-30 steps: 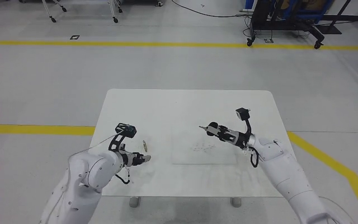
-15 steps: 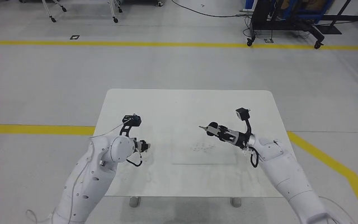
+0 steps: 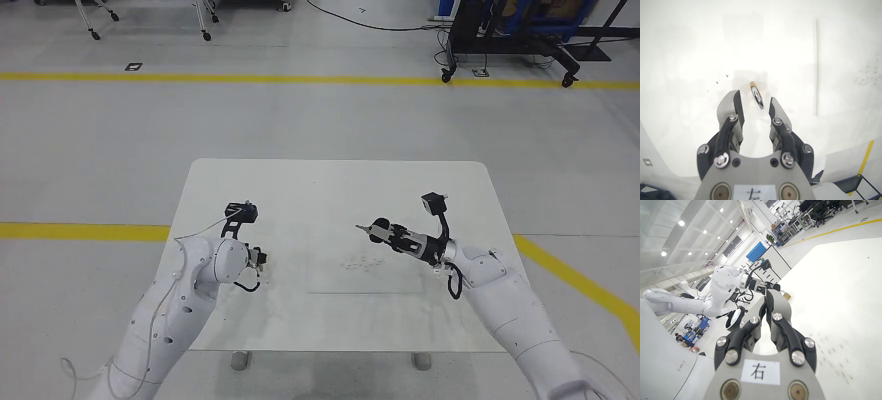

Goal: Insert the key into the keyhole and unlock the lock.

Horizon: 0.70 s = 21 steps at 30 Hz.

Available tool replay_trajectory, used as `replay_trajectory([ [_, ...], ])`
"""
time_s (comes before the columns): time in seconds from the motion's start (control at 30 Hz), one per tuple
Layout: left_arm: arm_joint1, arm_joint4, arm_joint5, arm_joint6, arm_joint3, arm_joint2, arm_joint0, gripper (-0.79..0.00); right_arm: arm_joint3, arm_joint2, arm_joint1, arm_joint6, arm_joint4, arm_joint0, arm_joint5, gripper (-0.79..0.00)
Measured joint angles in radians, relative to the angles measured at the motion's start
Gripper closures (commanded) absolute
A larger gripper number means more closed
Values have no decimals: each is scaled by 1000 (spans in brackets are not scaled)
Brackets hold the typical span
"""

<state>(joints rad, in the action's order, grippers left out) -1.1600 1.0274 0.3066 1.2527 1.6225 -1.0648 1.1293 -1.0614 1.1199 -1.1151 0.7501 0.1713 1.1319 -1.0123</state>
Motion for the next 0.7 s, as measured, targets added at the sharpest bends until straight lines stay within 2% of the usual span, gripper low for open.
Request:
replay_trajectory([
  [0.03,0,8,-8,3,-4,6,-2,-265,0,0,0,0,0,0,0,0],
  [0.1,-3,22,-18,8,-9,19,-6,-200,0,0,0,0,0,0,0,0],
  [0.2,-6,29,-18,9,-12,32,-7,0,0,0,0,0,0,0,0,0],
  [0.7,-13,65,-53,36,-6,46,-14,0,0,0,0,0,0,0,0,0],
])
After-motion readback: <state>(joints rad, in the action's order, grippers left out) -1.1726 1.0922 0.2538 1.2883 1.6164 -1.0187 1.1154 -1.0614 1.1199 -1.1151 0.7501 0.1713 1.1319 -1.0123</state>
